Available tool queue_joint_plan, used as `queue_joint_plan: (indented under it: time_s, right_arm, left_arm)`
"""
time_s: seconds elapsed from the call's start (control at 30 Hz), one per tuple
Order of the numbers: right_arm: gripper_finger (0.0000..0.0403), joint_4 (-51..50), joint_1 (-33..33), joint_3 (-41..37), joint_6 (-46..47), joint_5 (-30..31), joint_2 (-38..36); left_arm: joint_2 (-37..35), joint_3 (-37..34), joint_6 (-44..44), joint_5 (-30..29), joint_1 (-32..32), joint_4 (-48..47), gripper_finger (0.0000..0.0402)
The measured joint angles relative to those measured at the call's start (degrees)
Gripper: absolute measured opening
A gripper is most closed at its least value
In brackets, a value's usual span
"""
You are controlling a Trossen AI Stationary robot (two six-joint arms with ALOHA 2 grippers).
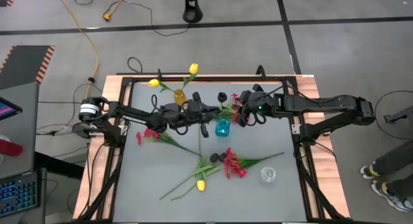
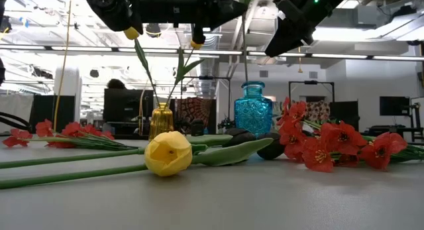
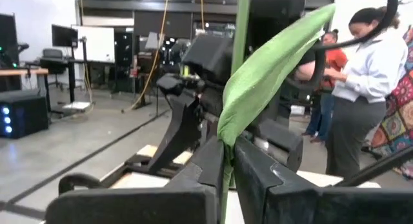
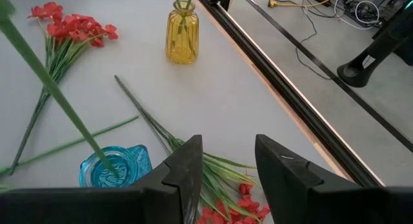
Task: Sort flowers into vase by color
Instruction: Put the left black flower into the blue vase
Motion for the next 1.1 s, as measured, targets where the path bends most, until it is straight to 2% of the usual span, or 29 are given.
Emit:
queue_joint_plan:
  time_s: [0.3, 0.5, 0.73, 0.87, 1.1]
  right_arm:
    - [0.0168, 0.0, 0.0, 0.0, 0.0, 0.0, 0.0]
    - [0.0168, -0.01, 0.0, 0.0, 0.0, 0.0, 0.0]
    - [0.0168, -0.02, 0.0, 0.0, -0.02, 0.01, 0.0]
    - [0.0168, -0.02, 0.0, 0.0, -0.02, 0.02, 0.0]
    - [0.0168, -0.02, 0.0, 0.0, -0.02, 0.01, 0.0]
  left_arm:
    - [0.0, 0.0, 0.43, 0.0, 0.0, -5.92, 0.0111]
    - [0.0, 0.0, 2.46, 0.0, 0.0, -8.77, 0.0151]
    - [-1.0, 0.0, 3.99, 0.0, 0.0, -10.84, 0.0162]
    - [-4.34, 0.0, 7.8, -0.03, 0.0, -17.38, 0.0163]
    - [-11.38, 0.0, 8.37, -0.11, 0.0, -29.87, 0.0163]
